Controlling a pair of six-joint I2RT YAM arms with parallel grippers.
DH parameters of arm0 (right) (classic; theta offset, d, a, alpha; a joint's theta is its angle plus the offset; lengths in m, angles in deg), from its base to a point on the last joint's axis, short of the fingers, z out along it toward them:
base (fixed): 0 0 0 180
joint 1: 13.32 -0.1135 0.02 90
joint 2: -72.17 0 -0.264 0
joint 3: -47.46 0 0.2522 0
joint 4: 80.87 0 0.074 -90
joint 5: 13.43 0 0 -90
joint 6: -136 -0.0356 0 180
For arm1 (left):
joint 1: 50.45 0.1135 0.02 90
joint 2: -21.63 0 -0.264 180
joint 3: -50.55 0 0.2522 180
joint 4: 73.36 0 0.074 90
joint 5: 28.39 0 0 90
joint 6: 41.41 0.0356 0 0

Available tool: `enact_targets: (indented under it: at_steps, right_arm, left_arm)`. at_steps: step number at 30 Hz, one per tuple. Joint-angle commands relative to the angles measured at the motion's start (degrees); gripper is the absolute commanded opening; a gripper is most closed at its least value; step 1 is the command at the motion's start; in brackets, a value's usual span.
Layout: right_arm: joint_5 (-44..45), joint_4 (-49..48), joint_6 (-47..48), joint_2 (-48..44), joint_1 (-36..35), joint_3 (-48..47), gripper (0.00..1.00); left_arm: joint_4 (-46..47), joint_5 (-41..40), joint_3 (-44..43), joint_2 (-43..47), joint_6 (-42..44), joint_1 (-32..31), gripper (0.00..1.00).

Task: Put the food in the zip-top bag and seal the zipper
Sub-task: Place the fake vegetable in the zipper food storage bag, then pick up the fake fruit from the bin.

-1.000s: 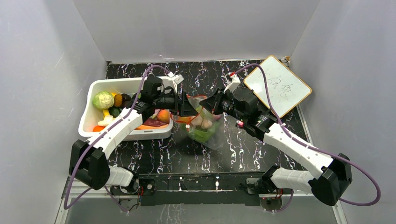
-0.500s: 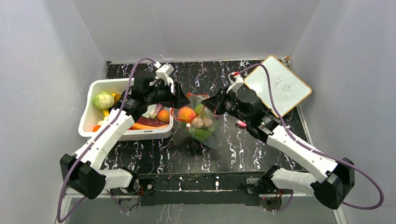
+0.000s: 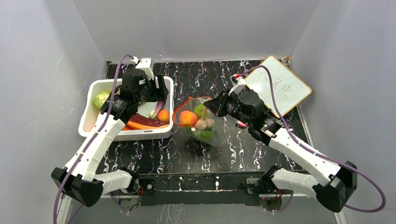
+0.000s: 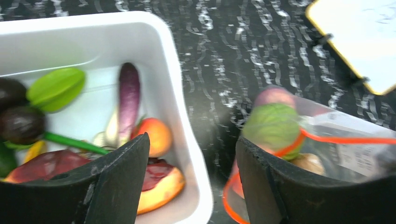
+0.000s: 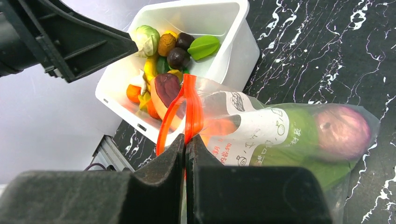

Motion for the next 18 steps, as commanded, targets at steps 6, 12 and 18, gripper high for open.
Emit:
enact_targets:
  at_steps: [6,12,18]
  right_arm:
    - [0.23,-5.40,1.27,-2.71,-0.22,-0.18,0.00]
    - [0.18,-5.48,1.48,-2.54,-0.17,-0.18,0.00]
    - [-0.09,-5.85,1.62,-2.27,-0.23,0.04,0.00]
  left_arm:
    - [-2.87,-6.08,0.62,-2.60,5.22,11.59,0.82]
    - [-0.51,-6.96,2.29,-6.78,6.55,17.51,0.88]
    - [3.95,-6.42,6.82,-12.35,6.37,23.93,0.87]
